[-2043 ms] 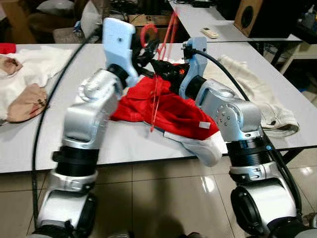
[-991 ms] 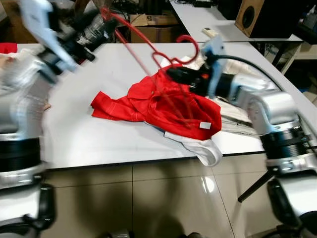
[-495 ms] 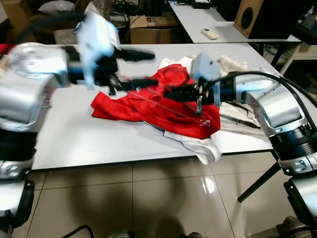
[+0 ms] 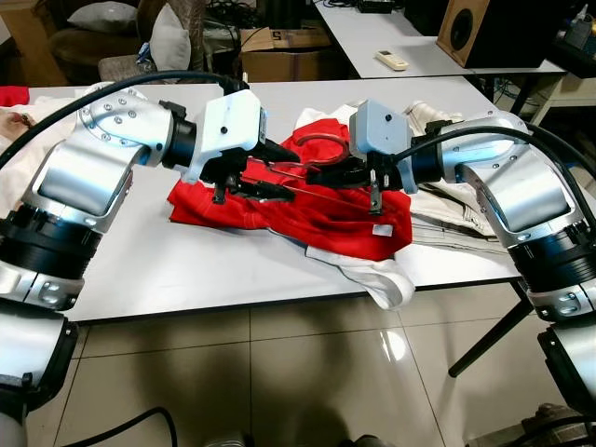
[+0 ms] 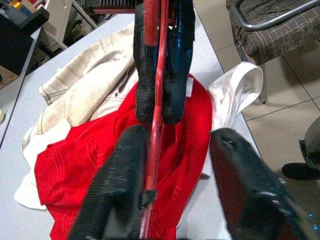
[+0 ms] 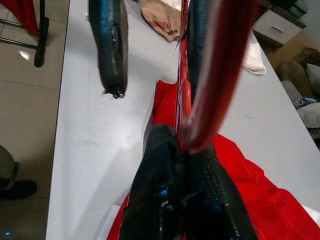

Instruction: Hang hanger

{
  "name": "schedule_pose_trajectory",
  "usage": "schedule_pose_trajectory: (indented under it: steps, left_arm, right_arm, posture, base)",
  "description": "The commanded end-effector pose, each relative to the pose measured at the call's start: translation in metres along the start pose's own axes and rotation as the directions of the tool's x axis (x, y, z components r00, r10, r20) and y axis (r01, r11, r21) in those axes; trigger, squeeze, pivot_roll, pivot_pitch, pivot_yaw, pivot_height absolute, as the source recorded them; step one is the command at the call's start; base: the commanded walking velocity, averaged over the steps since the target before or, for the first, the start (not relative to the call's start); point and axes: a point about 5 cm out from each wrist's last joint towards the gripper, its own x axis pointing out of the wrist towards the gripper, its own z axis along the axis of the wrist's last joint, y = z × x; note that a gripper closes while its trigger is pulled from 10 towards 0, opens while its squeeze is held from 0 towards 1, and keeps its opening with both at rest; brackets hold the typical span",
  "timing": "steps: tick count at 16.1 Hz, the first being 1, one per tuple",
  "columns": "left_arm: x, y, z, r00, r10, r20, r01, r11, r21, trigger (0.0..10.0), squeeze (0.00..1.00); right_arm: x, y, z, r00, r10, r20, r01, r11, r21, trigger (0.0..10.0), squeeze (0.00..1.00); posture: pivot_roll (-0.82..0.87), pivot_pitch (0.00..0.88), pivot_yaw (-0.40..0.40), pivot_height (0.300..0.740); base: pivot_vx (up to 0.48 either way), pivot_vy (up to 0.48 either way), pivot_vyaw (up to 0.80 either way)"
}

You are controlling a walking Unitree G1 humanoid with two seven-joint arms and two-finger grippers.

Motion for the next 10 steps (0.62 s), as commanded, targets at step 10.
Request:
schedule_pose_trajectory:
  steps: [10]
  left_arm:
    - [-0.002,0.017,-0.003,0.995,0.053,-0.08,-0.047,0.996,0.082,0.0,0.0]
  right_arm:
    - [-0.002,-0.006,0.013,1.0,-0.001,0.001,0.001,0.998,-0.07,0.0,0.0]
  posture:
    - [-0.06,0.0,0.039,0.74]
  base:
    - [0.0,0.0,0.0]
